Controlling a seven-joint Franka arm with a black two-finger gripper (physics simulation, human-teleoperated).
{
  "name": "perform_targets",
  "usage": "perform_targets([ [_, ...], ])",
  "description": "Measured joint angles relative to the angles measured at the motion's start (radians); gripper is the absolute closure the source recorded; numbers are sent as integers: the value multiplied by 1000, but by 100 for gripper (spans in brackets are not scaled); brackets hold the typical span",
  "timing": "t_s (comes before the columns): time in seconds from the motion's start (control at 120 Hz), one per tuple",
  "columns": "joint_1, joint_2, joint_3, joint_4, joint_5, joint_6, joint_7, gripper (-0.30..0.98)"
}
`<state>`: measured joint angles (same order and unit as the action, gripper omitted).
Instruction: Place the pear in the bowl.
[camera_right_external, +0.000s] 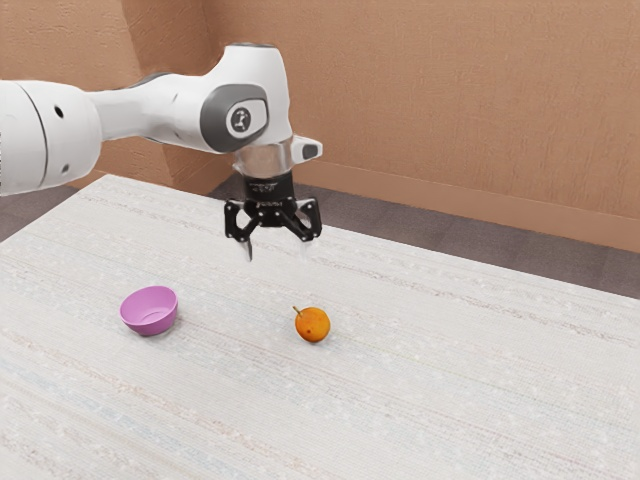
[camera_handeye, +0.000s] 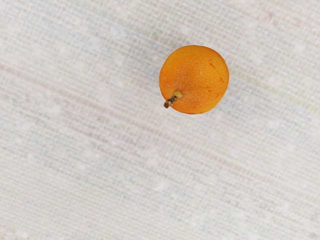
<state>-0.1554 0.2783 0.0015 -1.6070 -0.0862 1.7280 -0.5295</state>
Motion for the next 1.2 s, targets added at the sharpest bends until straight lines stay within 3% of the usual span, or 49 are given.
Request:
perform_targets([
  [0.2,-22,40,10,-37,-9,121,-326,2],
  [0.425,-42,123,40,-44,44,243,-603,2],
  [0.692,-79,173,55,-73,60,387,-925,2],
  [1.2,-77,220,75,-141,83,466,-1302,2],
])
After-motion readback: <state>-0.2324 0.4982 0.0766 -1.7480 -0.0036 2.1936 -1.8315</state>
